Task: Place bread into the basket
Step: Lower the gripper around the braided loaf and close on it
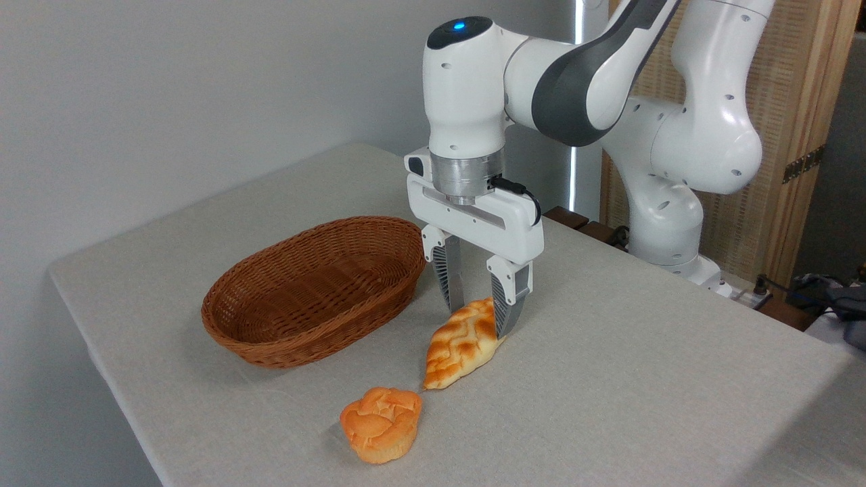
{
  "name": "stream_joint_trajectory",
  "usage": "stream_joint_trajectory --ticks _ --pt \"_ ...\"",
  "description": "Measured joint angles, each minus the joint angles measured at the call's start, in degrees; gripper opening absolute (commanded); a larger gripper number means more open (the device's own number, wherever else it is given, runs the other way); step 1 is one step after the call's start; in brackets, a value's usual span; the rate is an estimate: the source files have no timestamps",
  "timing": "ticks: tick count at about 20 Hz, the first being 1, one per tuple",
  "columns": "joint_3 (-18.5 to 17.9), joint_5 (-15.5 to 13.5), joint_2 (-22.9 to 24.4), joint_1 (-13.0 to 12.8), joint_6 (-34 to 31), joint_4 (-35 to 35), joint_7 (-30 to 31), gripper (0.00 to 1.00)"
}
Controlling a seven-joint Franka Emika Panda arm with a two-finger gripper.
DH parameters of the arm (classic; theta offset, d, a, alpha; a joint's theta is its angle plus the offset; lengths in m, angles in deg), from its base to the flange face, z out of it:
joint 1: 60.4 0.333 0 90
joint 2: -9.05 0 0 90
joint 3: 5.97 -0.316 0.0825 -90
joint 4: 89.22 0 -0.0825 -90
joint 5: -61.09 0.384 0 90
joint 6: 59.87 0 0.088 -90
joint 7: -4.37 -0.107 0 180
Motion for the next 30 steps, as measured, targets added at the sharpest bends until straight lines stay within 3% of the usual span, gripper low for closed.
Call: stream_joint_trajectory --ticks 6,9,13,14,19,21,30 --pt "0.0 0.0 -0.6 0.2 5.2 -2.0 0.0 1.00" --pt "-2.2 0.0 -1.3 0.3 9.3 -3.6 -0.2 1.00" --pt "-3.3 0.0 -1.4 0.3 9.9 -3.6 -0.4 1.00" --pt "-3.3 0.0 -1.4 0.3 9.9 -3.6 -0.4 0.98" --pt "-3.3 0.0 -1.4 0.3 10.0 -3.6 -0.4 0.58" --pt "-3.3 0.0 -1.4 0.3 10.0 -3.6 -0.4 0.54" --pt "-3.7 0.0 -1.4 0.3 10.0 -3.6 -0.4 0.55"
